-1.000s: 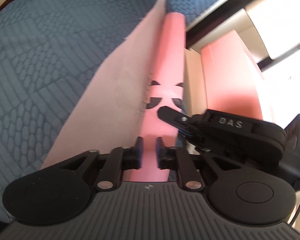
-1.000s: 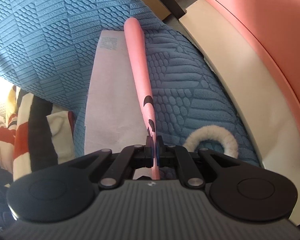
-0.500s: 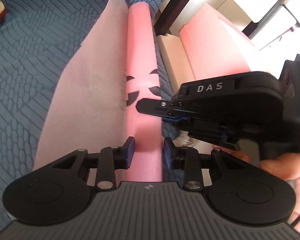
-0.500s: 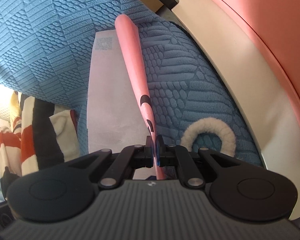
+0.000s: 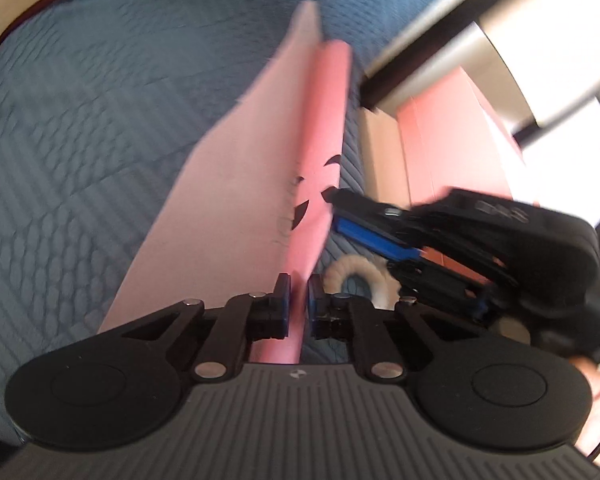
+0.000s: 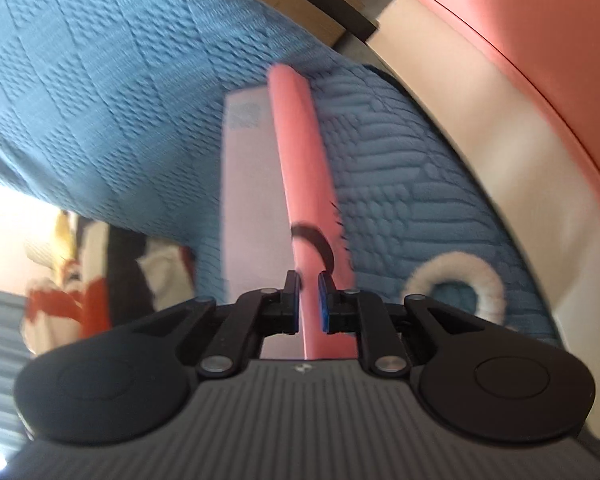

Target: Organize objects

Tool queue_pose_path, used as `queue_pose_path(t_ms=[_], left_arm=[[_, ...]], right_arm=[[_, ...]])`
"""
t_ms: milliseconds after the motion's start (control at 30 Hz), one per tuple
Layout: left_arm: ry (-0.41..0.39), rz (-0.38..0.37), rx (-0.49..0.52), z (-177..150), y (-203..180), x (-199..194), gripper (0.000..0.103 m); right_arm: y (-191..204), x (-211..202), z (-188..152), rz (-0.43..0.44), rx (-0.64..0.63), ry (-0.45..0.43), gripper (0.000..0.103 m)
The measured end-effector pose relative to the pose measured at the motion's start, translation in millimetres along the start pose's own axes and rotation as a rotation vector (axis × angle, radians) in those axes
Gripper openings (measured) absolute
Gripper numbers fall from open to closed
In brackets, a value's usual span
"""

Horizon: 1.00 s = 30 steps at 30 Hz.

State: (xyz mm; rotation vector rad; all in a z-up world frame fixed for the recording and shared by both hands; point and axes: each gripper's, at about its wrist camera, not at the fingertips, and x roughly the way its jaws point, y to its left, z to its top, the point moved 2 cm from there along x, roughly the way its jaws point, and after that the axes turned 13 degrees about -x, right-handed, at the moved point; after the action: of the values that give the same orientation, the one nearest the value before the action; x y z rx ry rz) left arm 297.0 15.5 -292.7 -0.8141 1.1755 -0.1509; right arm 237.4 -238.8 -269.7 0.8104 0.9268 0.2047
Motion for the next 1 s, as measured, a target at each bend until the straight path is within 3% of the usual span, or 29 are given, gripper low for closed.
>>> queue_pose_path(t_ms=[167,400,567,733,867,1000], left_arm=[[-0.003,0.006,-0.13,8.2,13.2,3.5,0.01],[0.002,0.043,-0.186,11.8,9.8,26.2,0.01],[0.008,0.064,-0.19,16.9,8.1,31.7,0.011],[-0.017,0.079,-0.147,17.3,9.3,12.3,0.011],[-0.022,0.041,-0.138,22.4,4.6,9.5,0.011],[0.001,0.057,-0.101,17.0,1.6,14.2,0.011]], right_arm=[[9.4,3.8,0.5,0.031,-0.026,0.001,0.014],[18.5,28.0,-12.5,-0.005,-0.072,0.078,0.014],[22.1,45.8,-20.9,-0.059,-0.142,0.123,0.011],[26.7,51.1,-22.9,-0.098,-0.221,0.141,0.009],[22.9,50.6,-22.7,-0.088,-0.204,0.139,0.009],[22.5,50.1,-23.2,-0.087,-0.2,0.139,0.009]])
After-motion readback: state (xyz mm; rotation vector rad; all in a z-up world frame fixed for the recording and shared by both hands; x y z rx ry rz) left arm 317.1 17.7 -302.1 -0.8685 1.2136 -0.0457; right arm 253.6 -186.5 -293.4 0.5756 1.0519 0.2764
